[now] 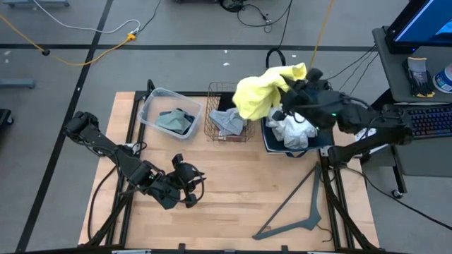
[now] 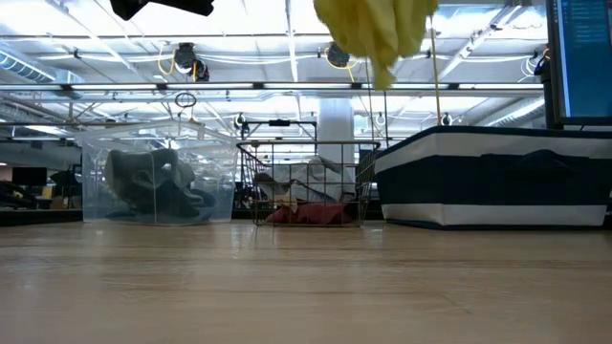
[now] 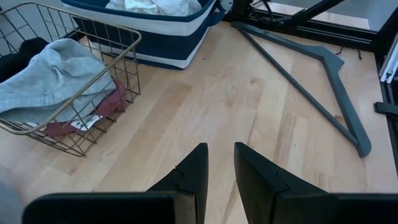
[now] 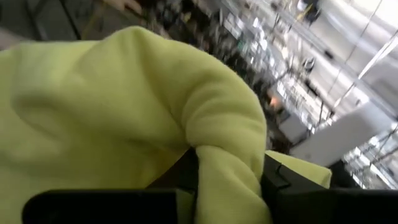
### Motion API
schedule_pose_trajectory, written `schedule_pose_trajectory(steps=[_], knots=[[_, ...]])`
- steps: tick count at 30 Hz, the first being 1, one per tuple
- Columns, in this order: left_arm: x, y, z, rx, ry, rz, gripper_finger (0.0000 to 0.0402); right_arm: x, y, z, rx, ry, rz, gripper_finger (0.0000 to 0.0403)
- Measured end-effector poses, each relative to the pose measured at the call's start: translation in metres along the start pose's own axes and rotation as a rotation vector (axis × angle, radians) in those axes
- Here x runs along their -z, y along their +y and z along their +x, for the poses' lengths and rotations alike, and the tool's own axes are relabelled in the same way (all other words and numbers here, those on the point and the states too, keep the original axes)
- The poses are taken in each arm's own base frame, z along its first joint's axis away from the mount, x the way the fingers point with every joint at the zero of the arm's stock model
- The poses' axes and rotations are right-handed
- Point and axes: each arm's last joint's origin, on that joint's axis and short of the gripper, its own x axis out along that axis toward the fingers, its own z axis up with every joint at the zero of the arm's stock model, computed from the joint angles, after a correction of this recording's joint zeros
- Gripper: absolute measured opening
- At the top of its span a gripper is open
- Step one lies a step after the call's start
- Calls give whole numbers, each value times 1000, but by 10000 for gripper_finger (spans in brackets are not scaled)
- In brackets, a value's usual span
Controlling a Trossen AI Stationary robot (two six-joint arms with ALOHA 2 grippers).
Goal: Pick & Place Cloths
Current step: Put the yellow dress into the blue laundry organizer
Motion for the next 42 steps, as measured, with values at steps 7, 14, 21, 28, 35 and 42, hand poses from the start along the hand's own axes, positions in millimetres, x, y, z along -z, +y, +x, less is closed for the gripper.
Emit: schedule_pose_trajectory(steps=[7,14,21,28,35,42], knots=[[-2,2,2,-6,-4,-10,81,36,5,15,-85,218,48,60],[-2,2,2,-6,-5,-7,81,69,7,19,-128,436,124,60],[-3,1,2,2,-14,-7,81,99,12,22,-90,640,181,60],[-3,1,2,2,-14,-8,81,141,35,34,-182,823,210,60],[-3,1,2,2,-14,-8,81,200,67,45,-238,1006,231,60],[-3,1,2,1,-14,-8,81,247,89,48,-309,1082,306,60]])
